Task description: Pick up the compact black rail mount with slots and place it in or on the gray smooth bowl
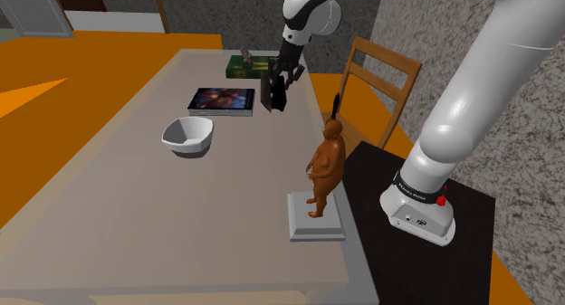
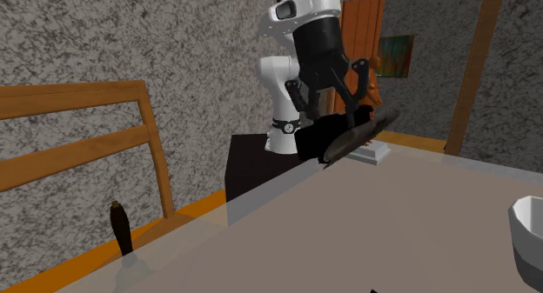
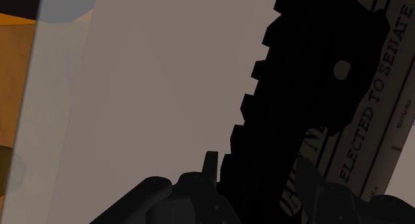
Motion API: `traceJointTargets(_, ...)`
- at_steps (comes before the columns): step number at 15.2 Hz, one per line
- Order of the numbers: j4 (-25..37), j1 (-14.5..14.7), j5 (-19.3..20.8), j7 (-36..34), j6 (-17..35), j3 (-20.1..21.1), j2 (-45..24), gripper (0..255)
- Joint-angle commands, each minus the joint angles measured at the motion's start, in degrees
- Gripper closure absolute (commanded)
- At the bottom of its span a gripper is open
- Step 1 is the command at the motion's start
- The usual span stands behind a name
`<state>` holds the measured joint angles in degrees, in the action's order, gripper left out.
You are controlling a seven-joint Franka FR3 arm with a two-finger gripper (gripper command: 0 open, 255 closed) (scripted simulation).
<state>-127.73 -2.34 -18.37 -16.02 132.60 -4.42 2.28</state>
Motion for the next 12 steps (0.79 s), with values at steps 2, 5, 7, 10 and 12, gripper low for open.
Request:
traceJointTargets(2, 3.7, 1.79, 0.39, -4.07, 0.33, 1.92, -3.07, 255)
traceJointTargets(5, 7.43, 3.64, 1.18, -8.21, 0.49, 3.64, -6.04, 255)
traceJointTargets(7, 10.24, 4.88, 1.87, -10.96, 0.43, 4.64, -8.21, 255)
traceJointTargets(10, 14.98, 6.82, 3.12, -15.05, 0.04, 5.89, -11.76, 255)
traceJointTargets(12, 18.51, 8.14, 4.06, -17.73, -0.43, 6.57, -14.31, 255)
